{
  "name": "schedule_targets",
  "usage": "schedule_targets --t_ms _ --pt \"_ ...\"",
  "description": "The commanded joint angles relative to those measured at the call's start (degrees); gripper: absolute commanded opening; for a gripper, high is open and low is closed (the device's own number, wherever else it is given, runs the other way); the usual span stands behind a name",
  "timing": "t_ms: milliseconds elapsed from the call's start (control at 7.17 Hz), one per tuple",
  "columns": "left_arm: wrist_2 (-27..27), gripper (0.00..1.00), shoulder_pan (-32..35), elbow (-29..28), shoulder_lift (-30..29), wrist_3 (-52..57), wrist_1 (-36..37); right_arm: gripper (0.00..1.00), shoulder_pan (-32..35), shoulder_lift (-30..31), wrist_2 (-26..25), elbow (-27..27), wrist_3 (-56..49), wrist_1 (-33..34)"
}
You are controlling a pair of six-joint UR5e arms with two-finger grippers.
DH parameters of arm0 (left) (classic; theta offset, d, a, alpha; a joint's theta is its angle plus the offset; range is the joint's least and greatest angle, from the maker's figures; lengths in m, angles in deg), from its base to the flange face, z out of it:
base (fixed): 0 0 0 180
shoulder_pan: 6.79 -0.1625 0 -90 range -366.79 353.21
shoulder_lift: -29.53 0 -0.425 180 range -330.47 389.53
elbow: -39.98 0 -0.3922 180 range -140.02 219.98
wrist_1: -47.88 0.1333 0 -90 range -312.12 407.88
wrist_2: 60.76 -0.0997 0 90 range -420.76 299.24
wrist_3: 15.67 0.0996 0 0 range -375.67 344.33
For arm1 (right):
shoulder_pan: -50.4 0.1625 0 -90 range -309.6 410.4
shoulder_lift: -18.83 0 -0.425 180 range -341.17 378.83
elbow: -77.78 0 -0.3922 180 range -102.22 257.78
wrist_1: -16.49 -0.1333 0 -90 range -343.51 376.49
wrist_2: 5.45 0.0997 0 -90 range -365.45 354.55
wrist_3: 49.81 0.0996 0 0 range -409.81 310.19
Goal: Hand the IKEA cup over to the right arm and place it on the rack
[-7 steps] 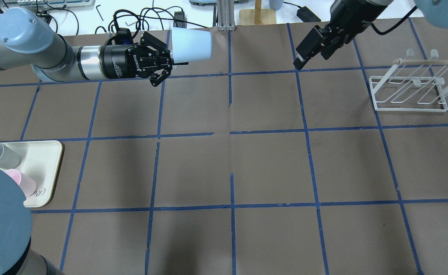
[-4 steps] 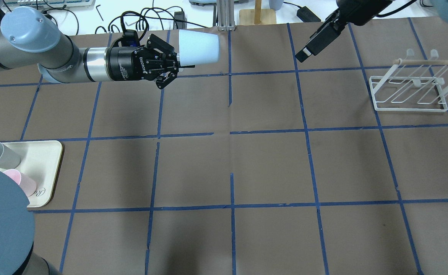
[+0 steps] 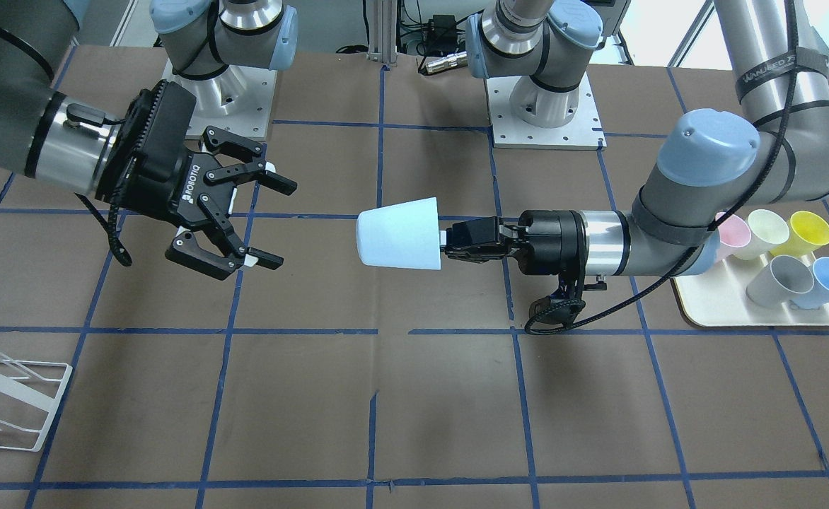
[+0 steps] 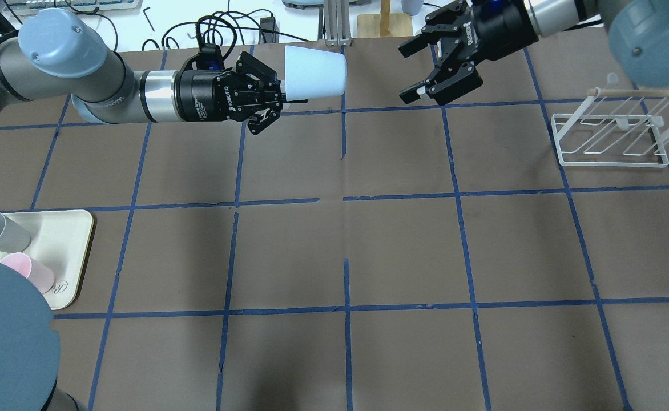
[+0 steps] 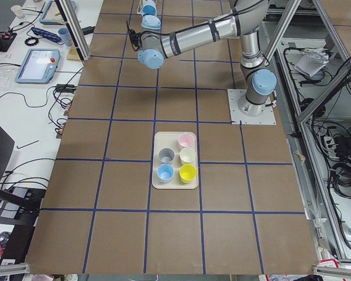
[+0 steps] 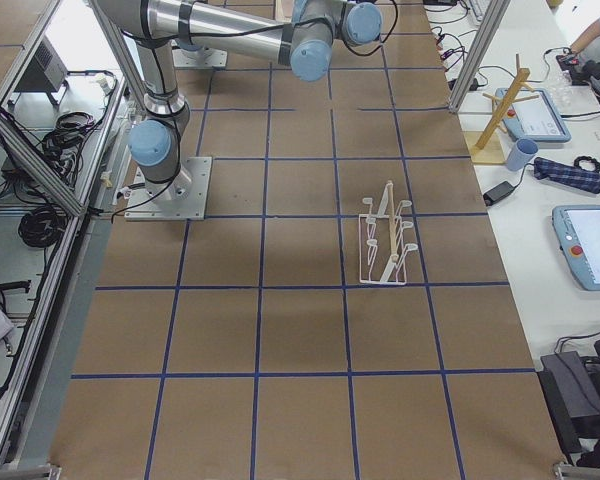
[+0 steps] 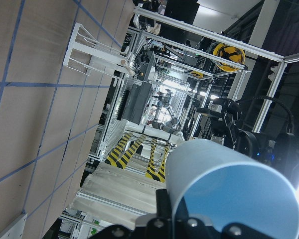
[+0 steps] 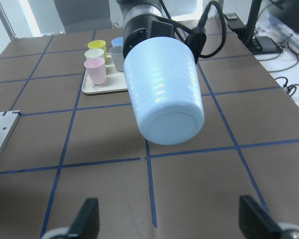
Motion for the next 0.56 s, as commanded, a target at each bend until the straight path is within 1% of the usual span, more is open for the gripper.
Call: schedule_targets --t_ms 0,139,279,418 --pt "0.5 0.00 0.2 0.0 -0.1 0.0 -1.0 1.00 2.5 0.3 4.2 3.6 -5.2 2.4" --pt "0.7 0.00 0.2 0.0 -0.2 0.0 -1.0 1.00 3.9 0.3 8.5 3.8 -7.7 2.5" --pt "0.7 0.00 0.3 0.0 -0.2 0.0 -1.1 1.00 4.1 0.2 11.8 4.3 -10.1 2.5" --pt "1.7 0.00 1.1 0.0 -0.5 0.0 -1.1 1.00 4.1 -0.4 12.1 4.1 -10.3 2.5"
